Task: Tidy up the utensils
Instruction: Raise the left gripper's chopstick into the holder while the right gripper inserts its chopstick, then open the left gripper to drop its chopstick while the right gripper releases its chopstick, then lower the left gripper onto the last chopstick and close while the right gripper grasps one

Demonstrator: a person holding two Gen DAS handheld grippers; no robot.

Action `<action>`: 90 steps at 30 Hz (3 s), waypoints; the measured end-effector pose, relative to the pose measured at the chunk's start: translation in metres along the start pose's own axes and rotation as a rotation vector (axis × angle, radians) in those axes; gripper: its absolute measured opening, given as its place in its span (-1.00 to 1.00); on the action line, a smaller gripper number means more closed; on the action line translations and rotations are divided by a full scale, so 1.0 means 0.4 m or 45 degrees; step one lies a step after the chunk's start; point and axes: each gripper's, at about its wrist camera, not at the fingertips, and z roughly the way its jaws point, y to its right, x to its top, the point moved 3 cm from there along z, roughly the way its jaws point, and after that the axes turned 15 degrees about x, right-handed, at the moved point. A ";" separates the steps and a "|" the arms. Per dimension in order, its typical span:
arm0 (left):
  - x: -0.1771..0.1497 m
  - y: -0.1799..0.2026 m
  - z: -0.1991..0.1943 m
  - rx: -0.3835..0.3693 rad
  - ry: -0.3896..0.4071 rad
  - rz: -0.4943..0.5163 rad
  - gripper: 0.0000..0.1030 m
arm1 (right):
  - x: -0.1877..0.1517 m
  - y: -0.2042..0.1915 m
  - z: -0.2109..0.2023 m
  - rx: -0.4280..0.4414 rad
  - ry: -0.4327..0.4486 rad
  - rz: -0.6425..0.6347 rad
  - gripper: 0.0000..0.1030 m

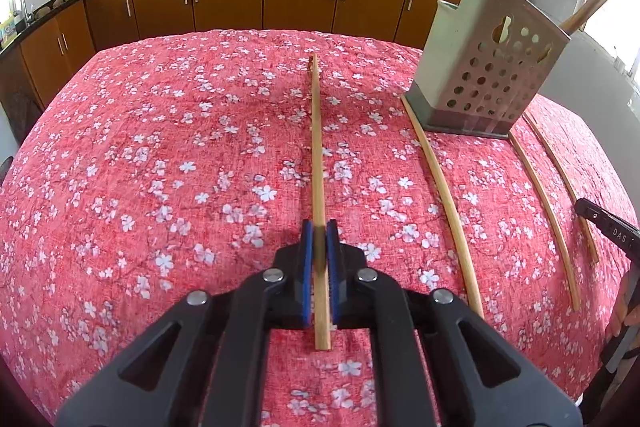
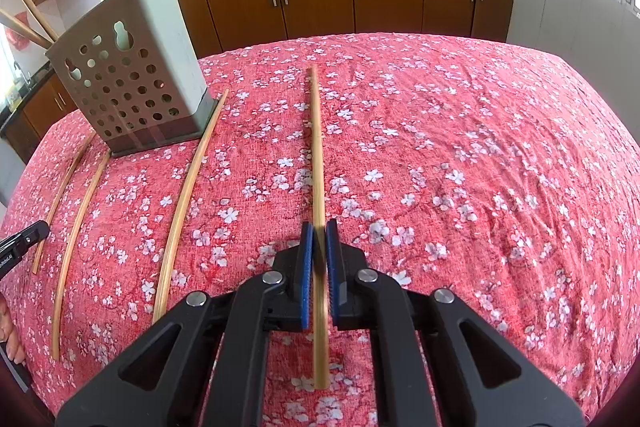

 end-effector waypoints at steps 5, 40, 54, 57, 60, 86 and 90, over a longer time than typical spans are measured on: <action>0.030 -0.018 -0.061 -0.005 0.080 -0.004 -0.85 | 0.027 -0.006 -0.068 0.010 0.115 -0.020 -0.85; 0.310 -0.040 -0.460 -0.136 0.580 -0.156 -0.85 | 0.272 -0.188 -0.398 0.237 0.692 -0.184 -0.85; 0.498 0.086 -0.652 -0.253 0.912 -0.280 -0.85 | 0.398 -0.292 -0.436 0.328 0.930 -0.237 -0.85; 0.537 0.112 -0.655 -0.207 0.975 -0.319 -0.85 | 0.412 -0.298 -0.407 0.309 0.935 -0.243 -0.85; 0.559 0.133 -0.630 -0.170 0.989 -0.330 -0.85 | 0.423 -0.293 -0.372 0.296 0.907 -0.255 -0.85; 0.389 -0.038 -0.525 -0.042 0.751 -0.306 -0.35 | 0.309 -0.198 -0.397 0.155 0.734 -0.185 -0.38; 0.305 -0.081 -0.424 0.034 0.594 -0.255 -0.35 | 0.230 -0.112 -0.307 0.073 0.535 -0.097 -0.38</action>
